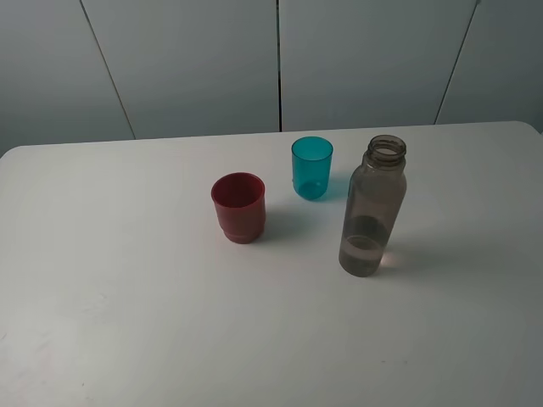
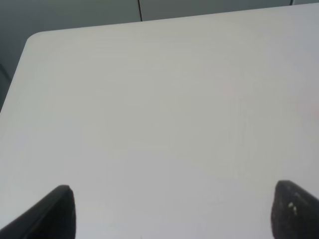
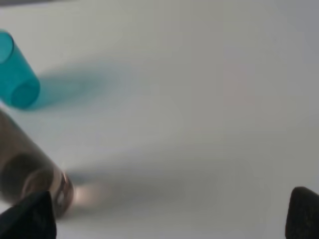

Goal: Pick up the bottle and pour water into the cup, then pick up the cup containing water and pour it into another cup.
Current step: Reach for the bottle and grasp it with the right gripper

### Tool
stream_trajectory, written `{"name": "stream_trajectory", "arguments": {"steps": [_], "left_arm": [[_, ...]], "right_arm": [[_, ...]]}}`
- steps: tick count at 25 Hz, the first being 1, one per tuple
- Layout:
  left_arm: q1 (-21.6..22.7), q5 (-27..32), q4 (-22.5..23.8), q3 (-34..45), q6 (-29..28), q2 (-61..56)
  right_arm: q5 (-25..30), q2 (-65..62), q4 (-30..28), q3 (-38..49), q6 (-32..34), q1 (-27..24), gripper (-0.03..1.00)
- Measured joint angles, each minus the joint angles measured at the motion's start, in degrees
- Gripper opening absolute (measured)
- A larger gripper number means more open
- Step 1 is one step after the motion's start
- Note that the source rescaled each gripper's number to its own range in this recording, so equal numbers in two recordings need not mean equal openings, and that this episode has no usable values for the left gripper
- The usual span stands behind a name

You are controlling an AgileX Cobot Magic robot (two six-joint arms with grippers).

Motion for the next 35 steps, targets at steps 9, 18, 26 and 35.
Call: {"name": "stream_trajectory", "arguments": {"steps": [9,18,26,35], "left_arm": [[0.00,0.00,0.00,0.00,0.00,0.00],[0.00,0.00,0.00,0.00,0.00,0.00],[0.00,0.00,0.00,0.00,0.00,0.00],[0.00,0.00,0.00,0.00,0.00,0.00]], "right_arm": [[-29.02,12.97,1.93,2.82,1.36,11.76,1.00],[-53.72,19.98,2.19,14.59,1.35,24.50,1.00],[-51.96,12.47,1.79,18.77,-1.52,31.41,1.00],[-58.67,12.47,1.79,29.58,2.73,37.64,1.00]]}}
